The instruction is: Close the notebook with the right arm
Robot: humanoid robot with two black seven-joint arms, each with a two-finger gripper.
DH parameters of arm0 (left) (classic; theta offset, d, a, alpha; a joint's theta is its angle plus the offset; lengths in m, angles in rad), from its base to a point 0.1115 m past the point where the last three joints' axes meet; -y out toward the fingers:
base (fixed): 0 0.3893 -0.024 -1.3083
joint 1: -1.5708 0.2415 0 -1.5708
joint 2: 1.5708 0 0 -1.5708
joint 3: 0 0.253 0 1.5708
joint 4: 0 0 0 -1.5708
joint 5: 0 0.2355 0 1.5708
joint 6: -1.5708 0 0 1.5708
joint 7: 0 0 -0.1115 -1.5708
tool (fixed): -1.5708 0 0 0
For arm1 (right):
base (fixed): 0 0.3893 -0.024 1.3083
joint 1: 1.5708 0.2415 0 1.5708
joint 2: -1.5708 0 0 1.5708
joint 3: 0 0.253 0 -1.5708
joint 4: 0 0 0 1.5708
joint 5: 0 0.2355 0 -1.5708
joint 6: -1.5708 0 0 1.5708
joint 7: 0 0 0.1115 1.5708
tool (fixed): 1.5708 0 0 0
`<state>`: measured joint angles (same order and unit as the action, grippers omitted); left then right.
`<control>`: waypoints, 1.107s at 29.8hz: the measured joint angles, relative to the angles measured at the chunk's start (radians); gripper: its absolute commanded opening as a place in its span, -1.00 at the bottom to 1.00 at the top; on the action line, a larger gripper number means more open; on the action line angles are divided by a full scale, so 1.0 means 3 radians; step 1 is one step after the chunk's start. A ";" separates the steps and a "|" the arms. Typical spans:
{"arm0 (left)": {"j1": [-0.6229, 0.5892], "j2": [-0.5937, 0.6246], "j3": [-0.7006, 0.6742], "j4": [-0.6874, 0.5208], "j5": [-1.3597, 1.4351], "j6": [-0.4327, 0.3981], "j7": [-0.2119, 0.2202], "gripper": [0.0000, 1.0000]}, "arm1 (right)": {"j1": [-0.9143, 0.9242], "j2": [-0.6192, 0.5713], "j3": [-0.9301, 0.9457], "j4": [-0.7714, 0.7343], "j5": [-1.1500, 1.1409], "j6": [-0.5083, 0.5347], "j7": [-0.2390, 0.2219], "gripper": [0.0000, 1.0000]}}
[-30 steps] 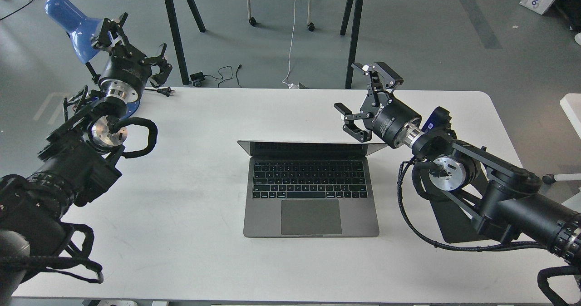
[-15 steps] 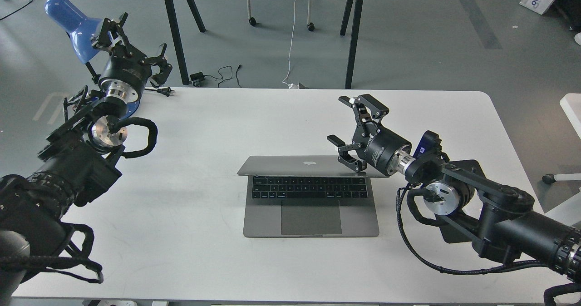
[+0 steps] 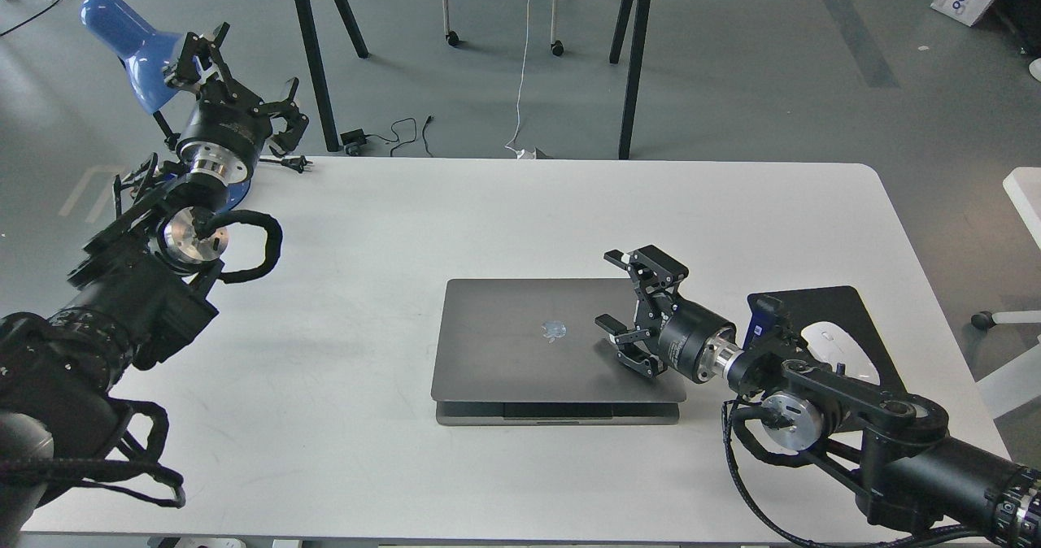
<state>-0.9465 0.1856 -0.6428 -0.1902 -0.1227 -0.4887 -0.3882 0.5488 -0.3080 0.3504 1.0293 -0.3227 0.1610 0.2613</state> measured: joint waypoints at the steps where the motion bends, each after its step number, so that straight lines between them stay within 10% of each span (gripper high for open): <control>1: 0.0000 0.0000 0.0000 0.0000 0.0000 0.0000 0.0000 1.00 | -0.0004 0.0002 -0.0036 -0.0004 -0.0014 -0.0021 0.0000 1.00; 33: 0.0000 0.0000 -0.0004 0.0003 0.0000 0.0000 -0.0004 1.00 | 0.0210 -0.0228 0.0495 0.0342 -0.0024 -0.0077 0.0043 1.00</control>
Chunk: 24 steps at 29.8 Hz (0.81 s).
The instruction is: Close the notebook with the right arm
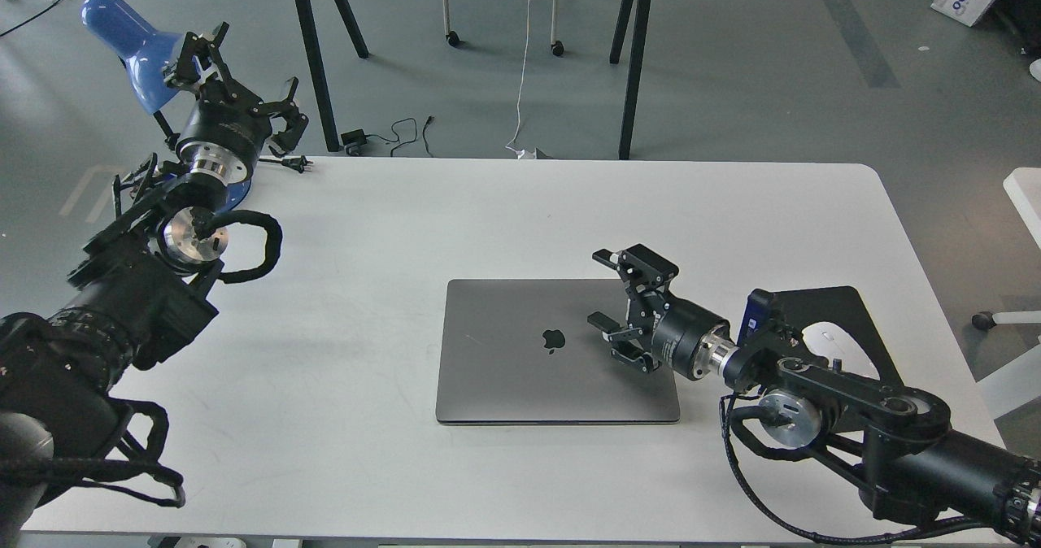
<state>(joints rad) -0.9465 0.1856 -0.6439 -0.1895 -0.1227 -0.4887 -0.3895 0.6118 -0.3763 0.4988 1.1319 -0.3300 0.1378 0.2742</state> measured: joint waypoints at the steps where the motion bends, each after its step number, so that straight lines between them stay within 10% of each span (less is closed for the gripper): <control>1: 0.0000 0.0000 0.0000 0.0000 0.0000 0.0000 0.0001 1.00 | 0.0009 -0.0006 0.0198 -0.0002 0.0001 -0.0004 0.0000 1.00; 11: 0.0000 0.0000 0.0003 -0.0003 0.0000 0.0000 0.0005 1.00 | 0.0203 0.0150 0.1778 -0.0749 0.0141 -0.0013 -0.0228 0.99; 24: 0.0000 0.0000 -0.0008 -0.0002 -0.0005 0.0000 0.0001 1.00 | 0.0235 0.0207 0.1929 -0.1299 0.0888 0.0088 -0.0258 1.00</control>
<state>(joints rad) -0.9465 0.1857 -0.6463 -0.1900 -0.1243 -0.4887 -0.3893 0.6823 -0.3141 1.0775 0.7423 -0.0635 0.1643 0.1969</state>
